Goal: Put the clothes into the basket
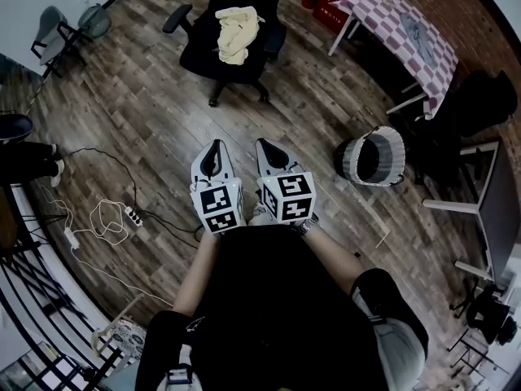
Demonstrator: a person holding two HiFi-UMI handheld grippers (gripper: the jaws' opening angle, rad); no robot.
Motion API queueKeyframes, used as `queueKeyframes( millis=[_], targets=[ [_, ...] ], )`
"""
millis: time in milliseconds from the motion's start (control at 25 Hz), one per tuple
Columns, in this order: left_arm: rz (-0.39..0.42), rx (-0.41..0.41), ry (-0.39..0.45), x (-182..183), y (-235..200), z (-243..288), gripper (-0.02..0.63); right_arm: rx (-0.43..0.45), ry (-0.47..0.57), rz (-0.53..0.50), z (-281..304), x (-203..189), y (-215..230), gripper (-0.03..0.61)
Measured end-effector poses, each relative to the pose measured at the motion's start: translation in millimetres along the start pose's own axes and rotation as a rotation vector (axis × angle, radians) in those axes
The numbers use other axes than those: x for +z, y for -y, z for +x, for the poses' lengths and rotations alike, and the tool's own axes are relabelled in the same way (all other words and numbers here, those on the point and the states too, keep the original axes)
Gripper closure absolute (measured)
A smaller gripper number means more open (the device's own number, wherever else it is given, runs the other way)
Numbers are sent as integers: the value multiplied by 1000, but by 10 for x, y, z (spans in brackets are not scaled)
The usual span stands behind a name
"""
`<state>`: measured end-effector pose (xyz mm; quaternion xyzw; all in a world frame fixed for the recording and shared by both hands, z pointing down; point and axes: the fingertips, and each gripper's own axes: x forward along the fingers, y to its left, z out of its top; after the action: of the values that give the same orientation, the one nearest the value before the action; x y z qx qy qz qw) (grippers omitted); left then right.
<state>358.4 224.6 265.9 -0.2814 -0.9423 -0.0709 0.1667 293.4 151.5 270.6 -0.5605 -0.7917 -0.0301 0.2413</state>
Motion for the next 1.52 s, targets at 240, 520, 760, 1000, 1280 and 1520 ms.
queueKeyframes(
  millis=[240, 520, 760, 1000, 1280, 1520],
  targets=[
    [24, -26, 15, 144, -6, 311, 600, -32, 2, 3, 197, 143, 164, 569],
    [-1, -63, -1, 209, -224, 905, 600, -67, -22, -6, 772, 310, 300, 569],
    [-16, -101, 1, 457, -691, 1491, 600, -109, -16, -14, 1457, 729, 264, 569],
    [-17, -119, 15, 727, -1220, 2035, 600, -173, -7, -13, 1975, 1027, 293, 569],
    [-24, -130, 28, 918, -1616, 2375, 600, -207, 2, 5, 2438, 1246, 259, 569],
    [-42, -89, 5, 894, -1919, 2559, 600, -197, -8, -8, 2725, 1369, 244, 569]
  ],
)
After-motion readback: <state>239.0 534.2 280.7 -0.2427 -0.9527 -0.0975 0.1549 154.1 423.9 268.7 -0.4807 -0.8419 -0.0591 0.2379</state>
